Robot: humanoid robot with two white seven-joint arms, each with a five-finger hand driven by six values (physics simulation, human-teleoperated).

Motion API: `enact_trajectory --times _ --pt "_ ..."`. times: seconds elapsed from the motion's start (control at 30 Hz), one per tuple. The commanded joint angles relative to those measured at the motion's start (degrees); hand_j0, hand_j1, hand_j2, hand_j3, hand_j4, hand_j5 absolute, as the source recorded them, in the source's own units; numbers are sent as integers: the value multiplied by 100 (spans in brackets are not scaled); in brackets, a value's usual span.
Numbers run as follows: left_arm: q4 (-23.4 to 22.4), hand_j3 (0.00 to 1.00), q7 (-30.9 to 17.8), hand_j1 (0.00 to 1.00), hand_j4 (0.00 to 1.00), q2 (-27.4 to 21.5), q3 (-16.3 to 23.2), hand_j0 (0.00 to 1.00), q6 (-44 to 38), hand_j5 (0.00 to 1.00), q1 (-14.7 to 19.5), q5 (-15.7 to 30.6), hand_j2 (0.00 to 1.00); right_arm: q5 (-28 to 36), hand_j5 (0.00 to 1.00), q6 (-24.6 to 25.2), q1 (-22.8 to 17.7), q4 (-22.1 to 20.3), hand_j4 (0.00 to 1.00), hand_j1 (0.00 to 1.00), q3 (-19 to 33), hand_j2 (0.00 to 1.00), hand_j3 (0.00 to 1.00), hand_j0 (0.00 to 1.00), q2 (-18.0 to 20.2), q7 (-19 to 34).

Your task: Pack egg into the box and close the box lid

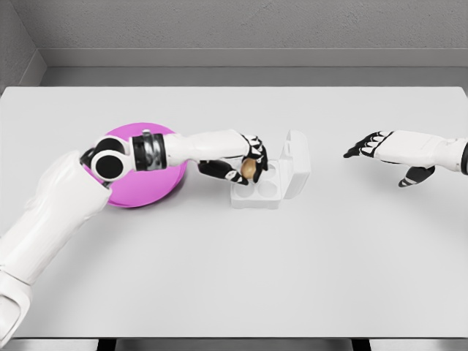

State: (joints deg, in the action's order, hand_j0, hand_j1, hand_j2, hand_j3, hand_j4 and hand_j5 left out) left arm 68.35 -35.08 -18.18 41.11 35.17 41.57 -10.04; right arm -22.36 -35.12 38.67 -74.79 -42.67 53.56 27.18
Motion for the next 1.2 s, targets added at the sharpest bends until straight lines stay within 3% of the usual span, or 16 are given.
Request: enact_trajectory --times 0.0,0.07,0.53,0.77,0.97,1.0,1.07,1.17 --pt "-24 31 8 31 31 34 19 31 -17 31 0 11 31 30 100 12 0 0 100 100 4 100 100 100 5 -2" --pt "-200 31 8 31 31 25 2 31 -17 31 -44 -42 31 30 100 12 0 0 100 100 4 100 100 100 5 -2" --pt "-208 31 8 31 31 25 2 31 -17 31 -62 -33 31 30 100 12 9 -9 100 100 4 100 100 100 5 -2" --pt "-191 50 8 50 50 16 -7 50 -17 50 -70 -33 50 30 100 12 0 -9 100 100 4 100 100 100 5 -2" --pt "-164 52 8 52 52 16 -24 52 -17 52 -176 -33 52 30 100 12 -9 -123 100 100 4 100 100 100 5 -11" --pt "-164 56 8 56 56 16 -33 56 -17 56 -176 -33 56 30 100 12 -9 -141 100 100 4 100 100 100 5 -2" --pt "-164 76 8 76 76 -10 -33 76 -17 76 -167 -24 76 30 100 12 -9 -141 100 100 4 100 100 100 14 -11" --pt "-156 87 8 87 87 -37 -42 87 -17 87 -167 -6 87 30 100 12 -9 -141 100 100 4 100 100 100 14 -11"
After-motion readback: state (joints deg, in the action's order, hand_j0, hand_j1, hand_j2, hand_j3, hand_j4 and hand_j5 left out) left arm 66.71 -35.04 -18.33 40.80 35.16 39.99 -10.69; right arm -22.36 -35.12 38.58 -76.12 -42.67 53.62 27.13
